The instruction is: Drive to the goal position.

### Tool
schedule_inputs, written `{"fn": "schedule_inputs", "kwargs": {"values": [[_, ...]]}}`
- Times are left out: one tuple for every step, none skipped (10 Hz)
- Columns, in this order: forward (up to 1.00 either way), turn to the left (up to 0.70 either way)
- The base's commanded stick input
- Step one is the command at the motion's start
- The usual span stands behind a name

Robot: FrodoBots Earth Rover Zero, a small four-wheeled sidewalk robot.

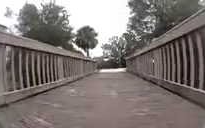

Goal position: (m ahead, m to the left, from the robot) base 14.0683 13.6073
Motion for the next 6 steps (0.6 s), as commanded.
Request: {"fn": "schedule_inputs", "kwargs": {"values": [[0.7, 0.0], [0.7, 0.0], [0.7, 0.0], [0.7, 0.0], [0.7, 0.0], [0.7, 0.0]]}}
